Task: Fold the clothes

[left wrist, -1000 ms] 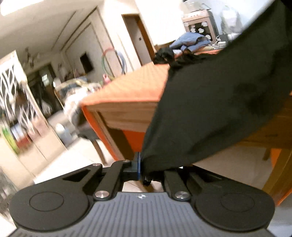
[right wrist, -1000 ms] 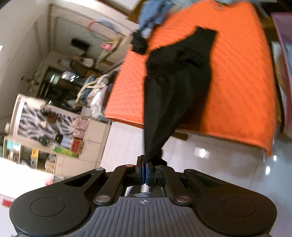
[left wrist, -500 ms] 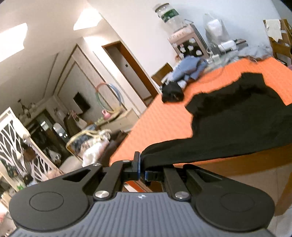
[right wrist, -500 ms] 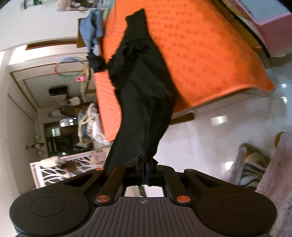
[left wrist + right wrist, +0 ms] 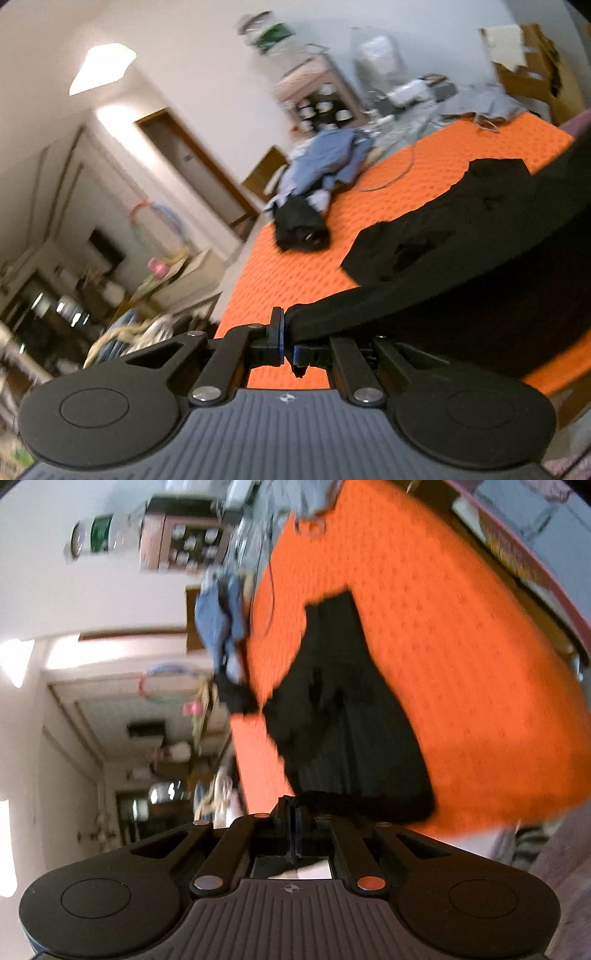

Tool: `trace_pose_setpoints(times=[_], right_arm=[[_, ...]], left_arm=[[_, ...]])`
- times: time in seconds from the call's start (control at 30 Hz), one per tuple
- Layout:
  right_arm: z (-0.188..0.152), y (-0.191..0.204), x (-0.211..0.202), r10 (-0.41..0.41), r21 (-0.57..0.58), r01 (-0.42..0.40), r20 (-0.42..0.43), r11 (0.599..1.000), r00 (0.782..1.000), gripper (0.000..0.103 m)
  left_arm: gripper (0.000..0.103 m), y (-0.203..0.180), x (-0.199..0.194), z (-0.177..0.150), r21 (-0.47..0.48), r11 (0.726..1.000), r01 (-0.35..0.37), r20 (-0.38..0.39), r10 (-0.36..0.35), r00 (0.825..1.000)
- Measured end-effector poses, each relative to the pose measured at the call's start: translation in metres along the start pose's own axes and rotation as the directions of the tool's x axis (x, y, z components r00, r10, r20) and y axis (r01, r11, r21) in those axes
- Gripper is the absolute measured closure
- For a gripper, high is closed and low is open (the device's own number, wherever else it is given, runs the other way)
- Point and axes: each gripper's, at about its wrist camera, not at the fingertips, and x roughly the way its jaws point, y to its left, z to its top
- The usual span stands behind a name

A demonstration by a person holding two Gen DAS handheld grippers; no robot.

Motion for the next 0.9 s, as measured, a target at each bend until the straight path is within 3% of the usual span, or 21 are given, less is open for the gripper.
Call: trace_pose_setpoints(times=[0.2, 0.4, 0.53, 0.8, 0.87, 0.9], right_arm=[[0.045, 0.015, 0.045, -0.030, 0.025, 0.027, 0.114, 0.999, 0.993, 0.098], [0.087, 0.017, 0.093, -0.084, 0.066, 0.075, 0.160, 0.995, 0.984, 0.098], [0.111, 0.015, 0.118, -0.146, 0.081, 0.133, 0.181, 0.988, 0.973, 0.098], [0.145, 0.012, 0.143, -0.233, 0.120, 0.211, 0.214, 0.970, 0.949, 0.098], [0.152, 0.014, 0.148, -0.250, 0.121, 0.228, 0.218, 0.966, 0.943, 0.098], [0.156, 0.015, 0.152, -0.262, 0.118, 0.241, 0.217, 0.963, 0.940, 0.096]], left_arm=[[0.098, 0.001, 0.095, 0.025, 0.115, 0.985, 0.131, 0.003, -0.132, 0.991], [0.097, 0.000, 0.180, 0.043, 0.144, 0.957, 0.253, -0.053, -0.248, 0.967], [0.096, -0.003, 0.219, 0.055, 0.136, 0.931, 0.340, -0.080, -0.331, 0.940], [0.093, -0.022, 0.263, 0.063, 0.183, 0.894, 0.408, -0.104, -0.395, 0.913], [0.088, -0.025, 0.274, 0.063, 0.175, 0.887, 0.426, -0.129, -0.409, 0.904], [0.079, -0.026, 0.280, 0.064, 0.168, 0.884, 0.436, -0.143, -0.416, 0.898]])
